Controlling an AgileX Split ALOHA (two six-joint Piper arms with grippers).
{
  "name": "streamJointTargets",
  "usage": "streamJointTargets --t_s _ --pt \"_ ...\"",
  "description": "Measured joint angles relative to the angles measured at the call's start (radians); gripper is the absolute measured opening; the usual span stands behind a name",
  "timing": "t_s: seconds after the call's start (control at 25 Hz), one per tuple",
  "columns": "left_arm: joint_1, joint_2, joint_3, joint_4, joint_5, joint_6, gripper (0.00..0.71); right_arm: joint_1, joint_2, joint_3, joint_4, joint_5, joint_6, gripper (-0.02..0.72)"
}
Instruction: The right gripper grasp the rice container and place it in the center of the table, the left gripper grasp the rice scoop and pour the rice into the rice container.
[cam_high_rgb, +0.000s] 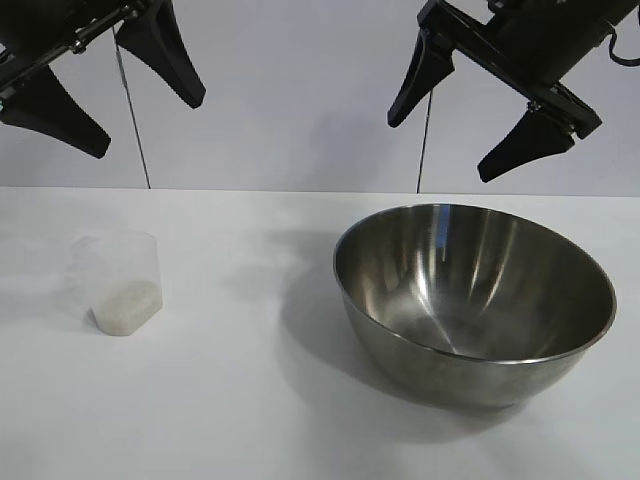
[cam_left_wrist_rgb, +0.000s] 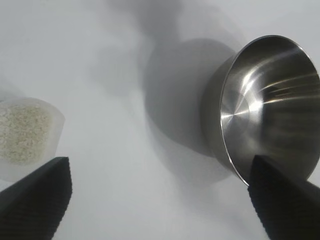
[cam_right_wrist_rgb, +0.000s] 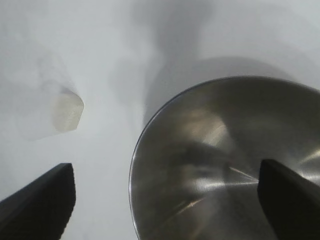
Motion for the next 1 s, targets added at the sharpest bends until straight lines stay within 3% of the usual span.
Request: streamJointTargets --t_s 0.36,0.48,0.64,0.88,1.0 --pt "0.000 0.000 0.000 0.000 0.000 0.000 0.692 0.000 0.000 0.000 -0.010 0.010 -0.012 0.684" --pt "0.000 0.000 0.000 0.000 0.000 0.000 0.692 0.000 0.000 -0.002 -0.046 0.037 -0.017 0.684" --pt "0.000 0.000 0.000 0.000 0.000 0.000 0.692 0.000 -0.021 -0.012 -0.198 0.096 -0.010 0.684" --pt "0.000 0.000 0.000 0.000 0.000 0.000 0.692 0.000 -0.049 -0.011 -0.500 0.166 0.077 0.683" --pt "0.000 0.000 0.000 0.000 0.000 0.000 0.692 -0.002 -0.049 0.040 -0.571 0.150 0.111 0.672"
